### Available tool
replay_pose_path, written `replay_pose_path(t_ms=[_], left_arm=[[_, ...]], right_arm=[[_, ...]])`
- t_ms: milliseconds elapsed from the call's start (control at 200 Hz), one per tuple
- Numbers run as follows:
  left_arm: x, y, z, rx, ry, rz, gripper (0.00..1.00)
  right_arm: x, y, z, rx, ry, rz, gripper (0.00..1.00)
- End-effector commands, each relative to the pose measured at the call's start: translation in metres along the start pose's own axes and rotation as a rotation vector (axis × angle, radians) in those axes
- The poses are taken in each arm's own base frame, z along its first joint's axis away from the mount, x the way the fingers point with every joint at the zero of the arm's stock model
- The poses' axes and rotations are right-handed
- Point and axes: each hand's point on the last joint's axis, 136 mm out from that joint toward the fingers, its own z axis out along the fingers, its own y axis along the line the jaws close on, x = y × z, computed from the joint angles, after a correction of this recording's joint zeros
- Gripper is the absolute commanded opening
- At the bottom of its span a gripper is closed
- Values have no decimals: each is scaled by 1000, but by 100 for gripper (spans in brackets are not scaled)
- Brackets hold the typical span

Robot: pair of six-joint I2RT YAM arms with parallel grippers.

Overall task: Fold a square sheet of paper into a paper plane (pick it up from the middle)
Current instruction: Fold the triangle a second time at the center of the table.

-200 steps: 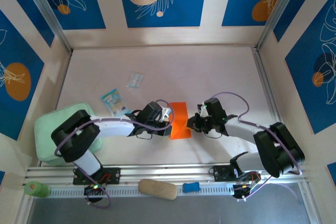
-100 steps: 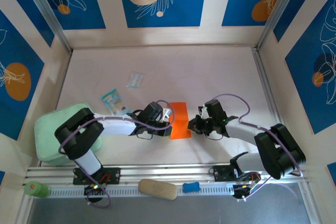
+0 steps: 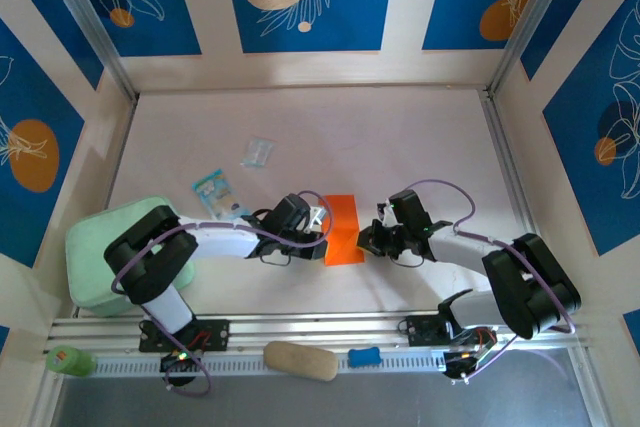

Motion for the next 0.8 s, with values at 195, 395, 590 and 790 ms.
replay_pose_path(t_ms=[195, 395, 590, 790], left_arm=[[3, 7, 6, 3, 20, -24, 5], [3, 8, 6, 2, 22, -26, 5], [2, 8, 5, -4, 19, -23, 5], [-1, 9, 3, -12, 15, -19, 5]], right_arm=[[2, 9, 2, -14, 26, -4, 8], [3, 8, 2, -6, 27, -2, 8], [3, 7, 3, -2, 30, 0, 8], [4, 4, 8, 2, 44, 8, 8]])
